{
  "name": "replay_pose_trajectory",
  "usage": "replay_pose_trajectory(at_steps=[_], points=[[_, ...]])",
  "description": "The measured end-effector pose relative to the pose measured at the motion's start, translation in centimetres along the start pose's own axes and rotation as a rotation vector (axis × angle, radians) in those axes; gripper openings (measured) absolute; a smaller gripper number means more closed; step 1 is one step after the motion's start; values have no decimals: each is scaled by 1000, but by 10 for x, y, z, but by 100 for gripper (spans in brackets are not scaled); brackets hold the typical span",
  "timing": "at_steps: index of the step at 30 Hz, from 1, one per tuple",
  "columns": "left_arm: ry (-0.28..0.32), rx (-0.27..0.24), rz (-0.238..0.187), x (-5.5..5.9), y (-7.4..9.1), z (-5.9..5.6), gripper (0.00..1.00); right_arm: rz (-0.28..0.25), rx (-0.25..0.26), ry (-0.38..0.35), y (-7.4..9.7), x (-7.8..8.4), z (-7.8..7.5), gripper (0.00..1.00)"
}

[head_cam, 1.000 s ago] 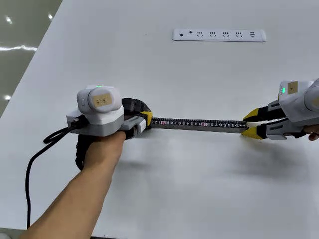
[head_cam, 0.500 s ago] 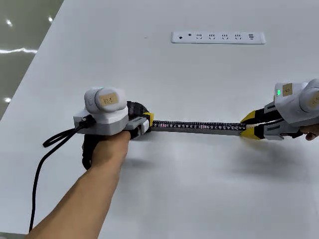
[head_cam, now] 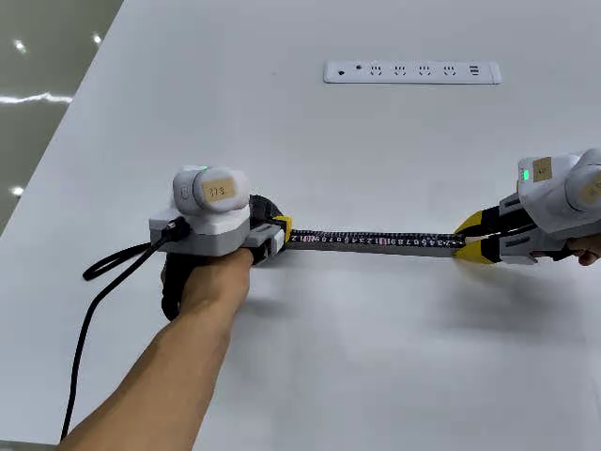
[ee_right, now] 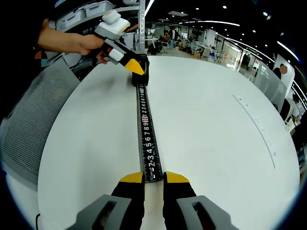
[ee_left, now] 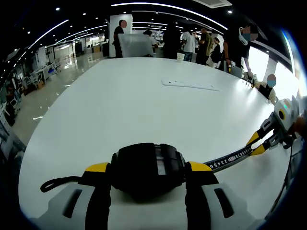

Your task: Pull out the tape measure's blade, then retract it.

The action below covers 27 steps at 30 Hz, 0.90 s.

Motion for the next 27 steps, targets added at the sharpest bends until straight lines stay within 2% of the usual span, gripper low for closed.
replay_pose_trajectory(at_steps=[27], points=[[-12,-6,-3,0,0,2,53,4,5,-10,0,1,-2,9]])
Point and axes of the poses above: the centre of the closed fingertips' face, and the gripper's own axes: y roughly backward along the fingers, z roughly to its left, x roughly out of its underside, the point moved 10 cm from there along y, roughly backward along the fingers, and after that the axes turned 3 degrees about -x, right-handed, at the moved point
